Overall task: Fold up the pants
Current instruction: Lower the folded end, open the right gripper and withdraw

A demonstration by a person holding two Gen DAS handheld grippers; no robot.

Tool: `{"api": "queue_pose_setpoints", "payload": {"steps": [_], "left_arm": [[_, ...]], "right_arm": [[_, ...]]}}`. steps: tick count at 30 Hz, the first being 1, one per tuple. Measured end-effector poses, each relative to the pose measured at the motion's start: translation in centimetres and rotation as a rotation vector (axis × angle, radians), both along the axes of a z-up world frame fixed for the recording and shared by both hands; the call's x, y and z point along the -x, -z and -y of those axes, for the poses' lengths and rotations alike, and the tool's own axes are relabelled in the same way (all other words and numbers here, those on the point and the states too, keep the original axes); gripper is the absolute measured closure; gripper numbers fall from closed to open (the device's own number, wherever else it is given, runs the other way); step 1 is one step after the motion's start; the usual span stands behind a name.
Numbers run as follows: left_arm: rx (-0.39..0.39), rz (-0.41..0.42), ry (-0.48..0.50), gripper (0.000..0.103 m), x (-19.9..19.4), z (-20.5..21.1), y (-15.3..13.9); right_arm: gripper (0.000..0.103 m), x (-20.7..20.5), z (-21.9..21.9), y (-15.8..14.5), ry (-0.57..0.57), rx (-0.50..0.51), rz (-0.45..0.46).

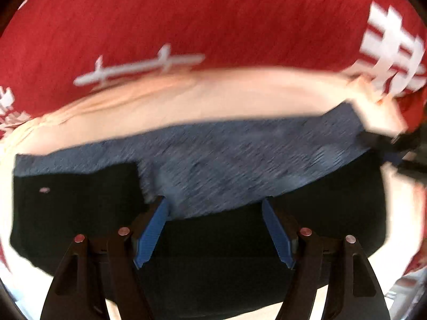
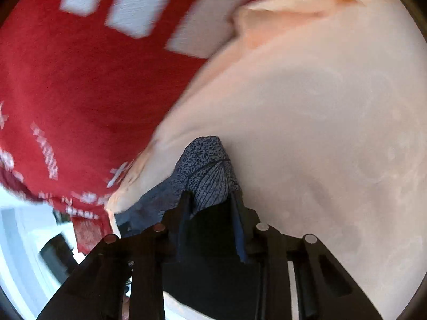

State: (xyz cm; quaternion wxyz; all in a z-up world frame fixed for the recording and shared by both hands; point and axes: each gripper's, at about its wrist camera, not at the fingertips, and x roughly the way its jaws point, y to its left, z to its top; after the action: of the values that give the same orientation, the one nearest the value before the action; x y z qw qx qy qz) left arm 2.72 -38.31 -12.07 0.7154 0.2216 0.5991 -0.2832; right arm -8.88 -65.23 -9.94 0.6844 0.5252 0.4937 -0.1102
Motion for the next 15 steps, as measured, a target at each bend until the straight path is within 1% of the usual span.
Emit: {"api": "queue_pose_setpoints", "payload": {"steps": [1,2,3,5,6,8,10,12,15], "left_arm": [[-0.006,-0.026,-0.011,0.026,0.0,-0.6,0.6],[0.012,-0.039,-0.044,0.019,-0.2,-1.4,0.8],[0.001,-0.047,-0.063,0.018,-0.3,-1.7,1.0],[0.001,-0.068,-0.086,0.018,-0.5,-1.8,1.1],[-0.002,-0.069,-0.087,0.018,-0.5,-1.7,1.1],[-0.009,-0.061,-0.085,0.018,-0.4,-1.6,1.1],[-0.015,-0.058,-0.091,0.018,-0.2,-1.4,1.1],[-0.029,-0.052,-0.101,0.018,0.0,-1.2,0.8],[-0.051,-0.048,-0.114,0.018,0.4,-2.0,0.3]], "right_arm": [[0.071,-0.4,-0.5,-0.5,-0.032,0.020,0.000],[0.071,-0.9,-0.9,-1.0,-0.070,0.058,-0.015],[0.071,-1.0,-1.1,-1.2,-0.090,0.090,-0.037],[0.071,-1.8,-1.4,-0.7,-0.131,0.165,-0.097],[0.071,-2.4,-1.7,-0.2,-0.159,0.219,-0.137],[0.063,-2.6,-2.5,0.1,-0.215,0.325,-0.168],[0.056,-3.1,-3.5,-0.4,-0.241,0.421,-0.205],[0.053,-3.2,-4.2,-1.3,-0.264,0.473,-0.228],[0.051,-3.1,-5.6,-2.6,-0.320,0.512,-0.257]]}}
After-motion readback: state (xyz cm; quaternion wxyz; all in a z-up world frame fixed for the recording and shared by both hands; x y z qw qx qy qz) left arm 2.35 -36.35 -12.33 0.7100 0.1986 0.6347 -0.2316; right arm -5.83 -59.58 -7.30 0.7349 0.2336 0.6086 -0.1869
